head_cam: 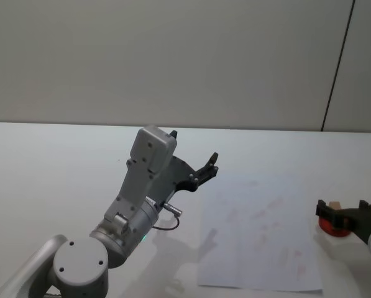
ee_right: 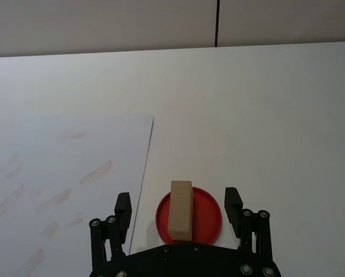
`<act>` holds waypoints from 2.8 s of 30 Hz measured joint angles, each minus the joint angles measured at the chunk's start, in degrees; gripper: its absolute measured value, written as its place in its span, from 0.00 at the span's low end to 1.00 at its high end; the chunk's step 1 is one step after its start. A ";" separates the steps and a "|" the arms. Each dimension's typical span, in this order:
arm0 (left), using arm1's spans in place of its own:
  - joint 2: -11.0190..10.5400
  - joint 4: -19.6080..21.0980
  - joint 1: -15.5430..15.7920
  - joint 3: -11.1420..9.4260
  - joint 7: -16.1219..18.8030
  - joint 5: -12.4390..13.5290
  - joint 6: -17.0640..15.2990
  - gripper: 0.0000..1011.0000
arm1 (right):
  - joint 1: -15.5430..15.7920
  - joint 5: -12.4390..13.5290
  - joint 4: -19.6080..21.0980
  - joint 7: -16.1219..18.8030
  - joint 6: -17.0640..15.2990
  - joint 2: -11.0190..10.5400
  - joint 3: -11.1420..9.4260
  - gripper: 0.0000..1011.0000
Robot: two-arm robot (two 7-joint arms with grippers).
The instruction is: Use the one hand to pick up the stamp and affix it onto the A4 paper.
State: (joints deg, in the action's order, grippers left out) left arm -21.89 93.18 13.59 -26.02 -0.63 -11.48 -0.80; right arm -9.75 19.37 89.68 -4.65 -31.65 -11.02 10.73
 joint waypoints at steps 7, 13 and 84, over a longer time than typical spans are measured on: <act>0.00 0.00 0.00 0.00 0.00 0.00 0.00 0.99 | -0.55 -0.50 -1.03 0.07 -0.22 0.36 0.06 0.99; 0.00 0.00 0.00 0.00 0.00 0.00 0.00 0.99 | -0.96 -0.91 -1.77 0.07 -0.42 0.59 0.06 0.99; 0.00 0.00 0.00 0.00 0.00 0.00 0.00 0.99 | -4.07 -3.13 -7.89 0.61 -0.63 2.92 0.10 0.25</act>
State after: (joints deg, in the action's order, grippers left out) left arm -21.90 93.18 13.59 -26.02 -0.63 -11.48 -0.80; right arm -13.82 16.24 81.79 -4.04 -32.28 -8.10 10.83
